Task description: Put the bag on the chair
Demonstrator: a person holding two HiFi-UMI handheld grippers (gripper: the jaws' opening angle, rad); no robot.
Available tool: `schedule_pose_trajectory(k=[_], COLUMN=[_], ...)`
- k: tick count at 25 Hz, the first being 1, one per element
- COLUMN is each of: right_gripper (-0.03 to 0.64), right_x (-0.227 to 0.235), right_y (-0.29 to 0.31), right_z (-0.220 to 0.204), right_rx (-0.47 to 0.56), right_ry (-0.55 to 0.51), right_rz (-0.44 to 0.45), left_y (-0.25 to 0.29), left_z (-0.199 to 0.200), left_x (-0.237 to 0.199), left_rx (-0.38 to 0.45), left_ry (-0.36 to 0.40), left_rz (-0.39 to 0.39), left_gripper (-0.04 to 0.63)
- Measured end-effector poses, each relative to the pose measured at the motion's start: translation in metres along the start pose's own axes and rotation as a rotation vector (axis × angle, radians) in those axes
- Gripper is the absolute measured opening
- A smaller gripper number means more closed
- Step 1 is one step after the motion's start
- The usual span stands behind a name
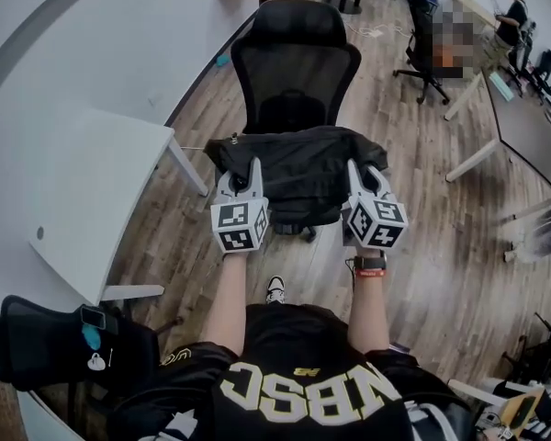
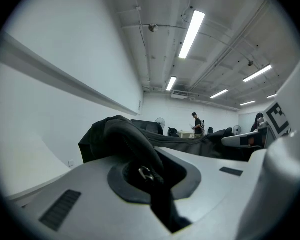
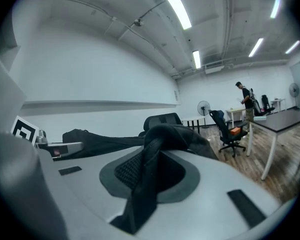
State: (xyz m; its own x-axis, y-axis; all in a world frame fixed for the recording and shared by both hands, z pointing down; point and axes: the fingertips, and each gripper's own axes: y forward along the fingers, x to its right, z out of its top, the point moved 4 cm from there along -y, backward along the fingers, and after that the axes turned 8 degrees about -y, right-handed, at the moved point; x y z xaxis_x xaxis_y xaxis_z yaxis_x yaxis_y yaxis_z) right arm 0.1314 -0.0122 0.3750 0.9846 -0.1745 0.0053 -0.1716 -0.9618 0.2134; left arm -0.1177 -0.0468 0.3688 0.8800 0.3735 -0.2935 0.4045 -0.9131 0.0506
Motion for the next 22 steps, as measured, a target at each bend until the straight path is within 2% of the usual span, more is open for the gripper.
schedule_pose_trajectory(k=[12, 17, 22], right_gripper=[0.072, 0.072, 0.072], right_x=[0.018, 0.035, 0.052], right_y=[0.055, 0.089, 0.133], right_z=[-0.003, 0.004, 0.0], right_rx=[-0.028, -0.021, -0.049], right_ry=[0.022, 0.014, 0.029], right_rz=[-0.02, -0.006, 0.008], left_y=[0.065, 0.099, 0.143], left_z=[-0.004, -0.004, -0.011], left_x=[-0.015, -0.02, -0.031], left_rx=[-0.034, -0.025, -0.063], left_ry=[-0.003, -0.006, -0.004], left_rz=[-0.033, -0.022, -0.007], left_gripper=[0.031, 0.03, 0.031])
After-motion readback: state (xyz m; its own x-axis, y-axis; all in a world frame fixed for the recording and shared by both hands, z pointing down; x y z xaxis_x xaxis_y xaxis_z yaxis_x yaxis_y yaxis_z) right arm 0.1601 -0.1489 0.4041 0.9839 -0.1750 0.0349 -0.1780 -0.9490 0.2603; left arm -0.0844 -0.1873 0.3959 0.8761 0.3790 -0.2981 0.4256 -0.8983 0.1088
